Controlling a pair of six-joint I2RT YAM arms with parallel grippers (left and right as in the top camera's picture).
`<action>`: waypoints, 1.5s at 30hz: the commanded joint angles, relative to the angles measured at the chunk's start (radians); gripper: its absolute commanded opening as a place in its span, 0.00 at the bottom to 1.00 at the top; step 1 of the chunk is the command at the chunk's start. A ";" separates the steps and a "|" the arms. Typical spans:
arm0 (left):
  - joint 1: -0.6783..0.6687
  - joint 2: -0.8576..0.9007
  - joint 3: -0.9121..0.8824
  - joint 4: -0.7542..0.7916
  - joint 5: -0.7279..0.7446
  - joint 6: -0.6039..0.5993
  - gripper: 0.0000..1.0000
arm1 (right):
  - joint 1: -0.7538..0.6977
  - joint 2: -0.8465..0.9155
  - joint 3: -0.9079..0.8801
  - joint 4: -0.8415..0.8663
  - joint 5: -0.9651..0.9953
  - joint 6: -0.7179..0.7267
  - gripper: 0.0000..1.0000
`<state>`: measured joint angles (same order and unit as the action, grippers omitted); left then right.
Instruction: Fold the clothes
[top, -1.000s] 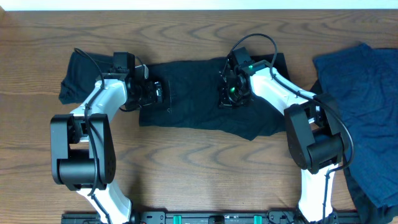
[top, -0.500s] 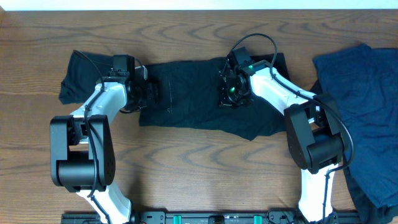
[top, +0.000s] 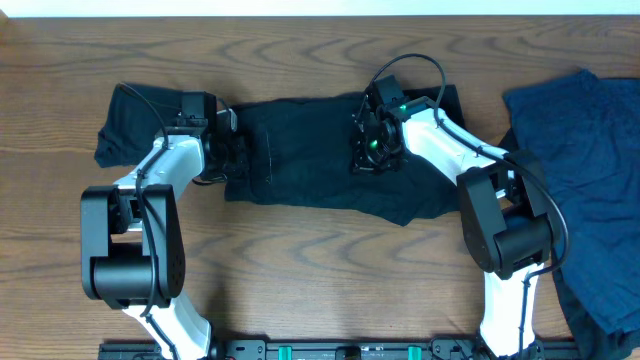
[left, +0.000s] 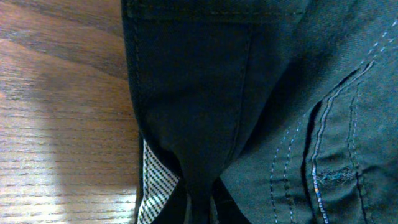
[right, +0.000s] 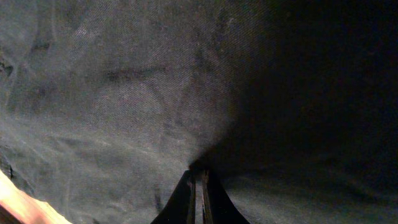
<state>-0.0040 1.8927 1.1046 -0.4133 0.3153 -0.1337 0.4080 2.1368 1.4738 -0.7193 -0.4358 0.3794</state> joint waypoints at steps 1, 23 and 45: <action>-0.002 0.013 -0.010 -0.011 -0.002 -0.002 0.06 | -0.002 0.009 -0.004 0.002 -0.014 0.010 0.06; -0.065 0.014 0.006 -0.033 -0.101 -0.001 0.06 | -0.003 0.009 -0.004 0.005 -0.026 0.010 0.01; -0.087 -0.039 0.372 -0.367 -0.171 0.011 0.06 | -0.043 0.008 0.037 0.021 -0.150 0.029 0.01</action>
<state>-0.0898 1.8877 1.4200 -0.7570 0.1635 -0.1329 0.3515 2.1368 1.4899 -0.7033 -0.5552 0.3916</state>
